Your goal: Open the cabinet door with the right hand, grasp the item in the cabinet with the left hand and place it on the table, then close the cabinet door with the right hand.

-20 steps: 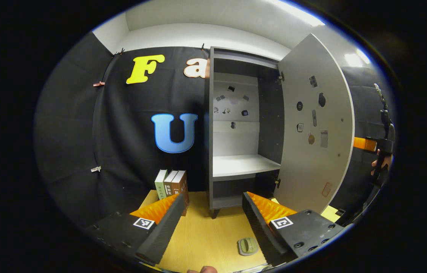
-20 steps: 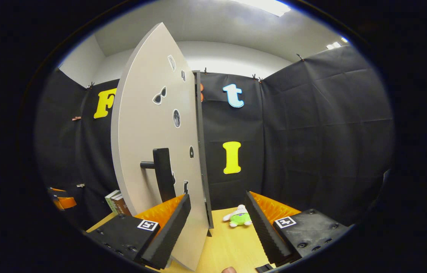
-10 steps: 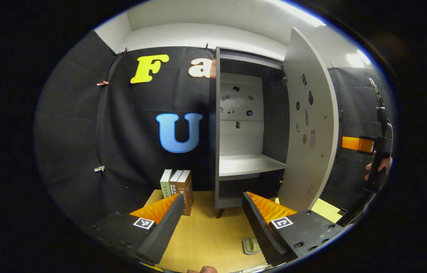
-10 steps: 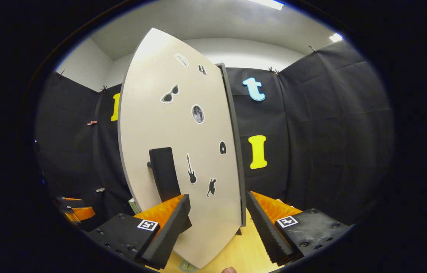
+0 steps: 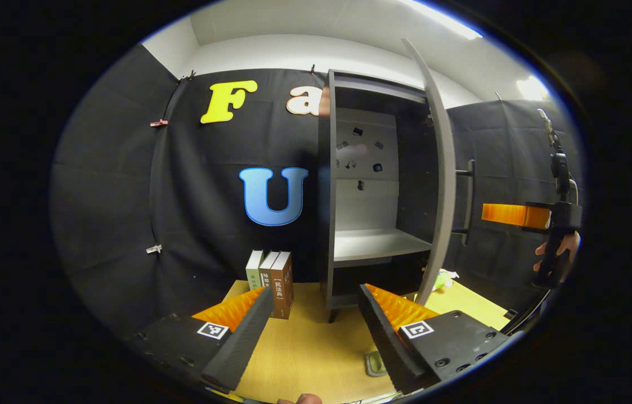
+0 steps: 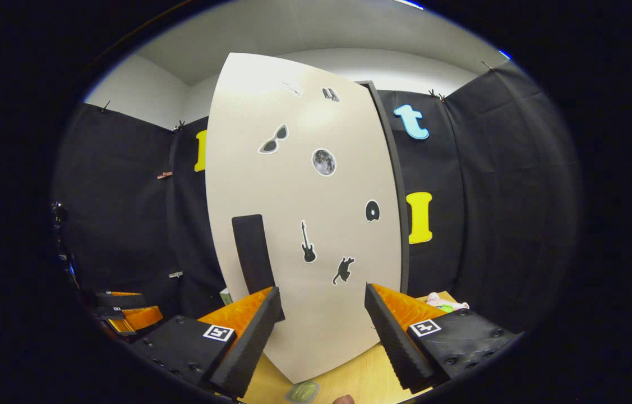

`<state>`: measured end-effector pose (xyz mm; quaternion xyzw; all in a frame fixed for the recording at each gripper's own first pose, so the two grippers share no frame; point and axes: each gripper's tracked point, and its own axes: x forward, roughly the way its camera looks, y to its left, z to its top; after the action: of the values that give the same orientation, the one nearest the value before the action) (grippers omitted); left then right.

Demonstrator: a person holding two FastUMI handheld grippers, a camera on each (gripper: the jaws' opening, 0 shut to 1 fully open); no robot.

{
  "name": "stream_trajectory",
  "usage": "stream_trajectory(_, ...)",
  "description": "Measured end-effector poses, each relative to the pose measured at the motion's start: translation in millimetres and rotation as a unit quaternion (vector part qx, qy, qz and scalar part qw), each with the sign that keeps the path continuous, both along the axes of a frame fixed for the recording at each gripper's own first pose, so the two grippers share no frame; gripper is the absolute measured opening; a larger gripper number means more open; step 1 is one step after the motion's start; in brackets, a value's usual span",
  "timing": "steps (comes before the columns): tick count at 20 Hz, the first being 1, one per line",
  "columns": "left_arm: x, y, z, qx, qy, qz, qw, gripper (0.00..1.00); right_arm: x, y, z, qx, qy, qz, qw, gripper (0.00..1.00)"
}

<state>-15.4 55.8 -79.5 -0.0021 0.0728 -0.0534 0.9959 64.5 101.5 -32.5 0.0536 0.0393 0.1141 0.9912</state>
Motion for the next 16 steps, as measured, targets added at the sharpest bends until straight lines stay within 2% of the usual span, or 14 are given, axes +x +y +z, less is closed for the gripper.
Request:
stream_trajectory(4, 1, -4, 2, -0.003, 0.000, -0.001, 1.000, 0.94, -6, -3, 2, -0.002, 0.002, 0.006, 1.000, 0.97)
stream_trajectory(5, 2, -6, 3, -0.004, -0.001, -0.002, 1.000, 0.97, -6, -5, 2, -0.003, 0.003, 0.005, 1.000, 0.97)
stream_trajectory(6, 2, -7, 4, -0.004, -0.002, -0.001, 1.000, 0.97, -7, -8, 2, -0.004, 0.004, 0.004, 1.000, 1.00)
stream_trajectory(7, 2, -9, 7, -0.006, -0.004, -0.001, 1.000, 0.96, -8, -11, 2, -0.006, 0.003, 0.002, 1.000, 0.97)
stream_trajectory(16, 3, -15, 21, -0.012, -0.014, 0.002, 1.000, 0.96, -18, -24, -5, -0.032, -0.004, -0.013, 0.999, 0.97)
